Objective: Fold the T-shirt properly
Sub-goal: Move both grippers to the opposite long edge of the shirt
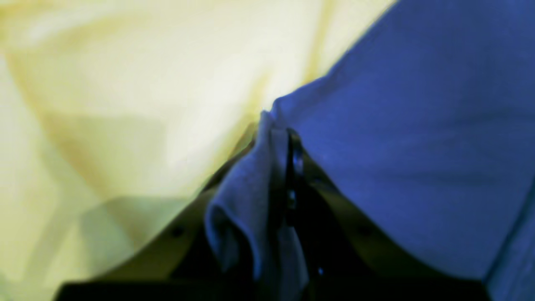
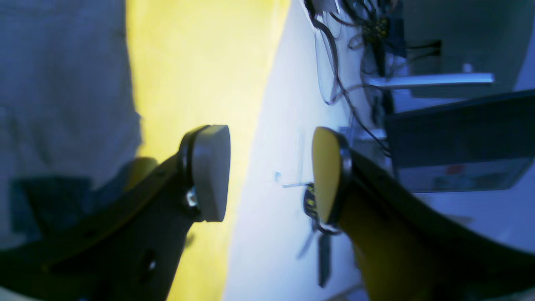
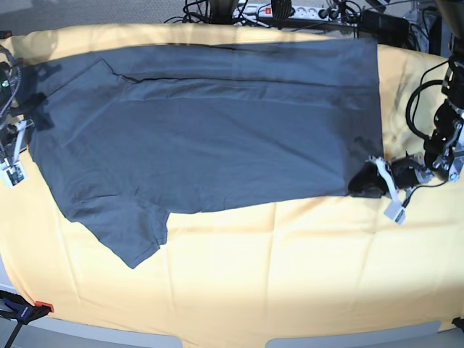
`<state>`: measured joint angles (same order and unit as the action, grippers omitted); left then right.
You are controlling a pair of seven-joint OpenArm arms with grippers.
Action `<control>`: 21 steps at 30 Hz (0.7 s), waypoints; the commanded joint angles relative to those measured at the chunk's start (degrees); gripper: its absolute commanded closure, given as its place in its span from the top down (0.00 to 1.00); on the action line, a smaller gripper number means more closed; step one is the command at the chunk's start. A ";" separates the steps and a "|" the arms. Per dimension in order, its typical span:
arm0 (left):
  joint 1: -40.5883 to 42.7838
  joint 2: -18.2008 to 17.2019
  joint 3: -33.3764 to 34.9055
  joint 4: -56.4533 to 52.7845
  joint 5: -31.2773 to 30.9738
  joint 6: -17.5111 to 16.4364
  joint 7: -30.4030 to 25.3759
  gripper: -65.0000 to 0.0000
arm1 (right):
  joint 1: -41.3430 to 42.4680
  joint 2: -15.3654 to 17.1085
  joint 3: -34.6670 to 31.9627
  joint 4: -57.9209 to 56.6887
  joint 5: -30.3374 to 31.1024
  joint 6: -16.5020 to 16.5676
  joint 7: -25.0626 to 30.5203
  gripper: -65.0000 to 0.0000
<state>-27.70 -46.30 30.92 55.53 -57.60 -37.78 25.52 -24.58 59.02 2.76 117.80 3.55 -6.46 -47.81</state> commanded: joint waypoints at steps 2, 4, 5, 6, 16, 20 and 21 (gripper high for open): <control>-3.72 -1.46 -0.61 0.35 -0.44 0.76 -1.55 0.00 | 0.61 -0.07 0.76 0.55 -1.38 -0.85 1.16 0.52; -5.35 -1.46 -0.61 0.35 -0.44 0.72 -1.53 0.00 | 0.66 -1.25 0.76 0.55 -1.40 -0.50 1.70 0.52; -5.99 -1.46 -0.61 0.35 -0.44 0.74 -1.53 0.00 | 0.63 -1.66 0.76 0.55 -1.40 -0.17 1.84 0.52; -6.49 -1.46 -0.61 0.35 -0.46 0.72 -1.53 0.00 | 0.63 -2.10 0.76 0.55 -1.40 0.09 2.10 0.52; -7.41 -1.31 -0.61 0.35 0.22 0.74 -1.64 0.00 | 4.13 -3.50 0.76 0.48 4.46 2.93 4.55 0.52; -7.39 -1.22 -0.61 0.35 0.22 0.74 -1.60 0.00 | 13.07 -8.37 0.76 -1.99 12.59 8.20 5.66 0.52; -7.41 -1.18 -0.61 0.35 0.37 0.74 -1.57 0.00 | 15.69 -9.75 0.70 -3.80 14.34 9.44 6.08 0.52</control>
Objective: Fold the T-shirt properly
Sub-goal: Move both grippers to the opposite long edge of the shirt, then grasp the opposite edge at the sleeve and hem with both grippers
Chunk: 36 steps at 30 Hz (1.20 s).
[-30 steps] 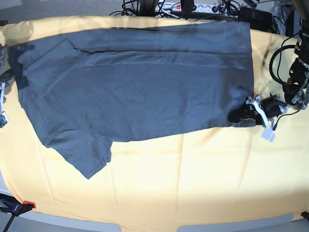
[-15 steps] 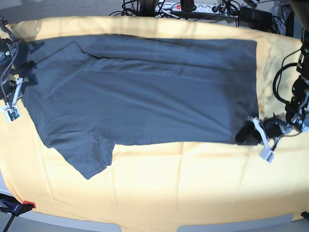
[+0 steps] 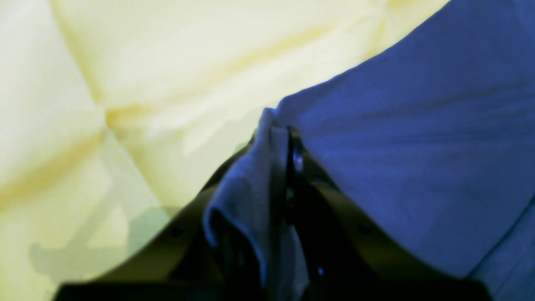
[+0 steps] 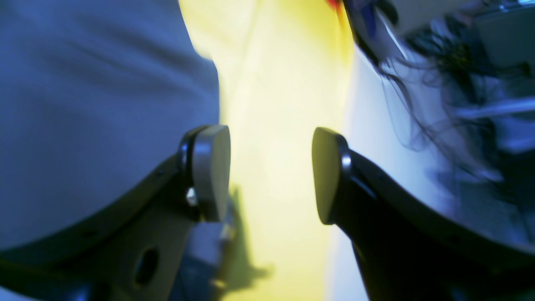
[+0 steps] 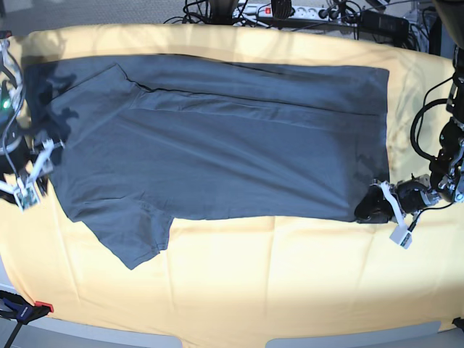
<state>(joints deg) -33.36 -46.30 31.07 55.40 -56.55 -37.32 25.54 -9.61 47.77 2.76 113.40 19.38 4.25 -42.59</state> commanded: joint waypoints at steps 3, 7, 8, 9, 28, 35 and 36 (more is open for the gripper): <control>-1.73 -0.96 -0.76 0.48 -0.20 0.31 -1.60 0.00 | 9.77 -3.23 0.61 -8.28 3.54 2.80 1.44 0.52; -1.64 -0.13 -0.76 0.46 -0.15 0.24 -1.53 0.00 | 21.97 -9.01 0.61 -25.27 13.86 11.96 0.39 0.52; -1.57 0.07 -0.76 0.46 -0.13 0.26 -1.53 0.00 | 24.98 -10.45 0.61 -29.75 15.50 14.01 -0.66 0.52; -1.57 0.31 -0.76 0.46 0.28 0.28 -1.51 0.00 | 27.93 -11.85 0.61 -34.38 16.81 15.91 -1.95 0.52; -1.55 0.74 -0.76 0.46 0.61 0.22 -1.60 0.00 | 45.57 -20.37 0.61 -76.83 21.81 28.74 -4.22 0.52; -1.57 0.74 -0.76 0.46 0.61 0.24 -1.60 0.00 | 45.51 -22.45 0.61 -76.81 22.38 32.04 -2.21 0.33; -1.57 0.74 -0.76 0.46 0.61 0.24 -1.60 0.00 | 45.53 -22.23 0.61 -76.81 22.38 32.52 -1.25 0.23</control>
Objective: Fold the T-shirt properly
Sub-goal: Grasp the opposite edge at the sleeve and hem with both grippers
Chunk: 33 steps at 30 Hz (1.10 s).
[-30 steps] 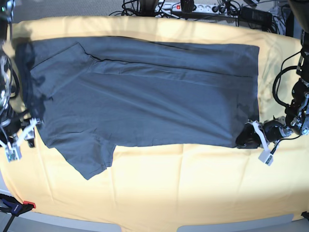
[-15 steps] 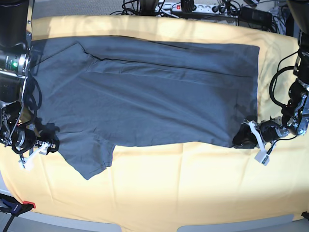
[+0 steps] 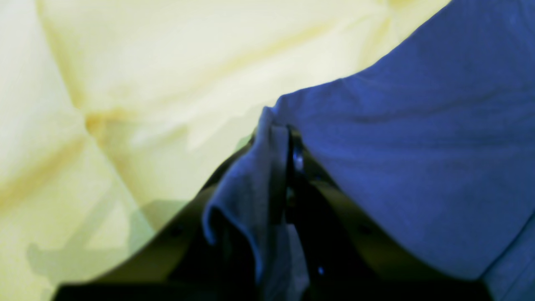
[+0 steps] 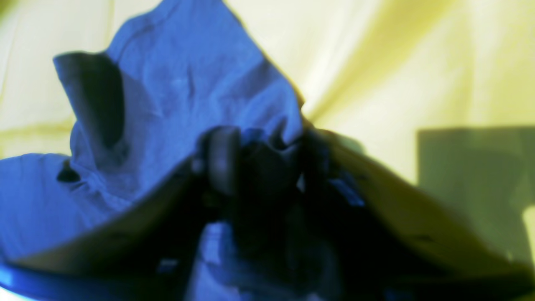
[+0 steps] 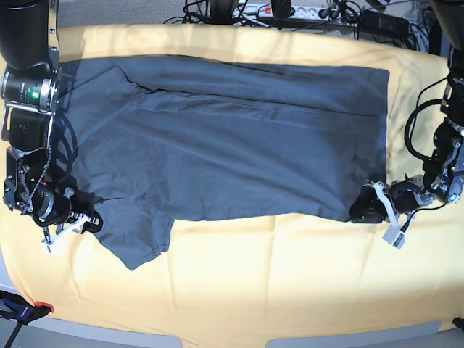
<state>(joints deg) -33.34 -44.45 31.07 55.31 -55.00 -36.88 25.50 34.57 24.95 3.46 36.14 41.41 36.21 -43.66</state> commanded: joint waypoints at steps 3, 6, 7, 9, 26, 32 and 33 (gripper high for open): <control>-1.60 -1.11 -0.76 0.55 -0.92 -0.20 -1.55 0.00 | 1.33 1.40 -0.09 0.48 0.31 1.42 2.62 0.00; -1.62 -1.11 -0.76 0.55 -0.92 -0.20 -2.25 0.00 | 1.38 2.27 -0.09 0.48 -0.13 2.75 6.14 0.00; -1.62 -1.11 -0.76 0.55 -0.87 -0.17 -2.93 0.00 | 1.51 2.49 -0.09 0.48 -0.63 2.82 7.15 0.00; -1.64 -1.11 -0.76 0.55 0.13 -0.17 -4.00 0.00 | 2.12 2.69 -0.09 0.50 -2.58 2.34 8.17 0.00; -2.69 3.21 -0.76 0.55 15.56 3.65 -15.26 0.00 | 9.11 2.69 -0.09 0.50 -15.54 -2.69 15.52 0.00; -5.64 6.10 -0.76 0.46 20.24 6.45 -15.91 0.00 | 9.09 2.69 -0.09 0.48 -17.94 -4.52 17.59 0.00; -6.32 6.25 -0.76 0.46 20.90 6.62 -16.33 0.00 | 9.09 2.69 -0.09 0.48 -17.94 -4.52 17.59 0.00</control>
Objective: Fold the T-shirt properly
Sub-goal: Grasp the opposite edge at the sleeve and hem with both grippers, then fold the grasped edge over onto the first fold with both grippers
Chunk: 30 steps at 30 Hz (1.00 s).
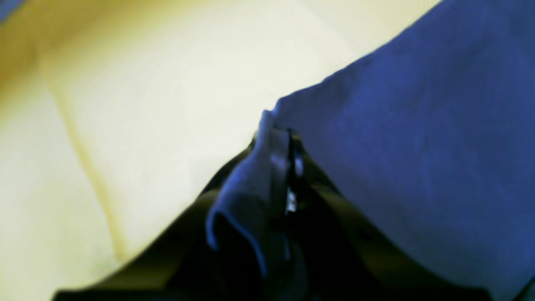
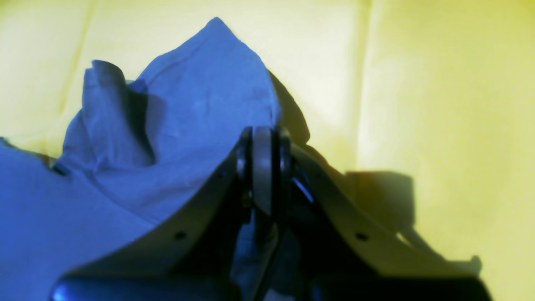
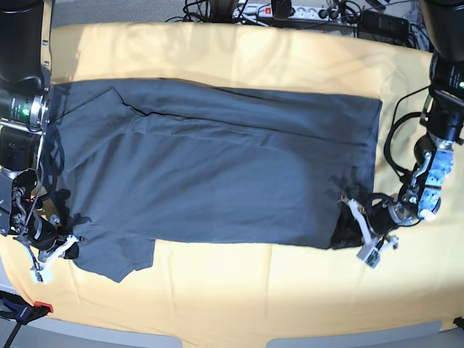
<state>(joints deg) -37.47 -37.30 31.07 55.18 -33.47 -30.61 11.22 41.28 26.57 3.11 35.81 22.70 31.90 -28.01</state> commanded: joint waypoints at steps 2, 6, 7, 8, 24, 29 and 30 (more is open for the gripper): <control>-3.56 -0.96 -0.76 0.57 0.09 0.92 -2.21 0.00 | 2.38 1.07 0.26 0.81 0.33 -0.24 1.95 0.00; -5.73 -1.90 -0.76 0.57 0.59 1.95 -1.77 0.00 | 2.36 1.11 0.26 0.81 -1.75 -0.13 2.36 0.00; -5.88 -2.05 -0.76 0.57 0.28 1.75 -1.62 0.00 | 2.38 1.09 0.26 0.81 -1.75 0.39 2.29 0.00; -5.90 -2.10 -0.76 0.57 -0.22 1.18 -1.09 0.00 | 2.38 1.09 0.26 0.81 -1.75 1.57 2.29 0.00; -4.35 -5.44 -0.76 0.61 -10.45 -9.39 3.32 0.00 | -4.00 6.16 0.26 15.19 12.68 8.10 -8.85 0.00; -2.38 -5.75 -0.76 1.46 -17.86 -9.39 11.28 0.00 | -7.87 7.91 0.26 17.84 16.31 8.10 -12.20 0.00; -1.70 -5.90 -0.76 2.03 -18.88 -9.39 13.00 0.00 | -8.52 8.28 0.26 17.84 16.33 8.10 -12.22 0.00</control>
<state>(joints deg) -37.63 -42.09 31.07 56.42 -51.31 -39.72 25.58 30.74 33.30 3.03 52.60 38.02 39.92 -41.47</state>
